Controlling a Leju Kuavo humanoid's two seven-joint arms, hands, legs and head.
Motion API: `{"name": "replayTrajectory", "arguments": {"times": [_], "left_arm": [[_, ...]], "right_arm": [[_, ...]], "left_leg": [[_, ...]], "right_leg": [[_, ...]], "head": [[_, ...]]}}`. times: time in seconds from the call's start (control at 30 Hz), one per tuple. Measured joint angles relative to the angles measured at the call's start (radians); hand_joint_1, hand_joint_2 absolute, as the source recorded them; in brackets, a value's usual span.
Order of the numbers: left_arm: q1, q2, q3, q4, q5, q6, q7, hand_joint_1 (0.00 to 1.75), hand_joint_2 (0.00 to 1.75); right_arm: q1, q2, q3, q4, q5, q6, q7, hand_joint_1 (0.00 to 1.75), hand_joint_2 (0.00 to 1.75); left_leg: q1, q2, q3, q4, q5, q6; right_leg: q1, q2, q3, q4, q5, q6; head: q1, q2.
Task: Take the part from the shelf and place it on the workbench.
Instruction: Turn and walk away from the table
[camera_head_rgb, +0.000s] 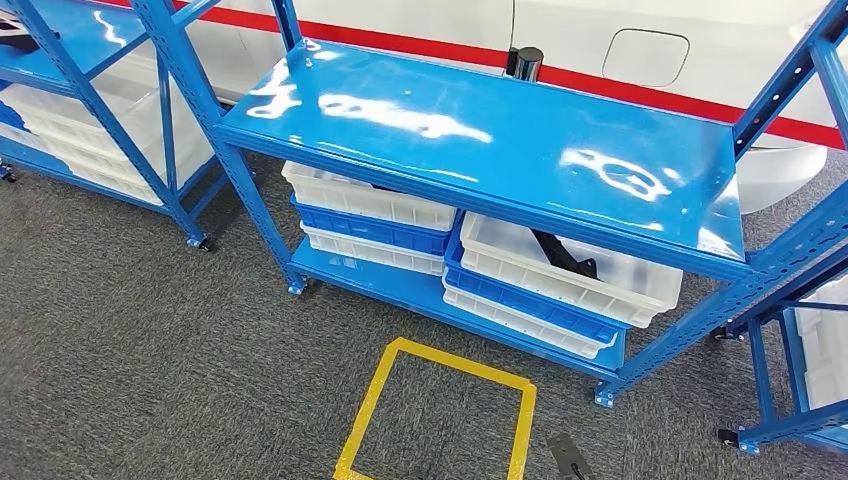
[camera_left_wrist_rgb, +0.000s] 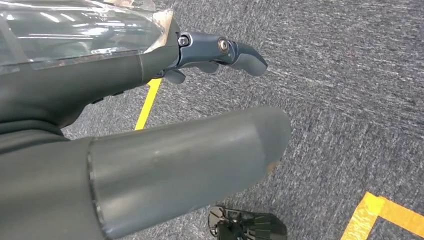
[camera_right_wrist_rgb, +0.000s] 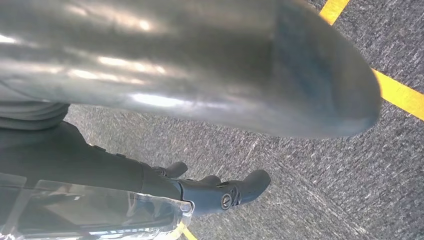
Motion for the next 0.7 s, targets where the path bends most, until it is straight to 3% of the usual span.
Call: {"name": "replayTrajectory", "arguments": {"times": [0.33, 0.47, 0.53, 0.6, 0.67, 0.7], "left_arm": [[0.0, 0.0, 0.0, 0.0, -0.007, 0.001, 0.012, 0.0, 0.0], [-0.001, 0.001, 0.0, -0.001, -0.012, 0.003, 0.017, 0.0, 0.0], [-0.001, 0.0, 0.0, -0.001, -0.014, 0.004, 0.018, 0.0, 0.0], [-0.002, 0.0, 0.0, -0.001, -0.015, 0.004, 0.018, 0.0, 0.0], [-0.002, 0.0, 0.0, -0.001, -0.015, 0.004, 0.019, 0.0, 0.0], [-0.002, -0.001, 0.0, -0.001, -0.015, 0.004, 0.019, 0.0, 0.0]], "right_arm": [[-0.001, 0.0, -0.003, 0.0, -0.001, 0.0, -0.001, 0.0, 0.0], [-0.001, 0.002, -0.006, 0.0, -0.004, 0.0, 0.0, 0.0, 0.0], [-0.002, 0.002, -0.006, 0.0, -0.006, 0.0, 0.0, 0.0, 0.0], [-0.002, 0.001, -0.006, 0.0, -0.007, 0.0, 0.0, 0.0, 0.0], [0.001, 0.0, -0.007, 0.0, -0.008, 0.0, 0.0, 0.0, 0.0], [0.003, -0.001, -0.007, 0.0, -0.008, 0.0, 0.0, 0.0, 0.0]], "left_leg": [[-0.001, 0.001, 0.001, -0.001, 0.0, -0.007], [-0.002, 0.006, 0.012, -0.016, 0.007, 0.01], [0.005, 0.017, 0.026, -0.039, 0.017, 0.015], [0.007, 0.032, 0.032, -0.045, 0.018, 0.016], [0.009, 0.046, 0.034, -0.044, 0.014, 0.013], [0.012, 0.053, 0.037, -0.043, 0.011, 0.008]], "right_leg": [[0.0, 0.0, 0.002, 0.0, -0.002, -0.003], [-0.006, 0.004, 0.003, -0.007, 0.002, 0.008], [-0.003, 0.005, -0.024, 0.048, -0.023, 0.006], [-0.006, 0.005, -0.091, 0.178, -0.074, 0.003], [-0.01, 0.004, -0.145, 0.274, -0.098, 0.011], [-0.013, 0.002, -0.143, 0.264, -0.086, 0.022]], "head": [[0.0, 0.0], [0.0, 0.0], [0.002, 0.0], [0.003, 0.0], [0.002, 0.0], [0.002, 0.0]]}}
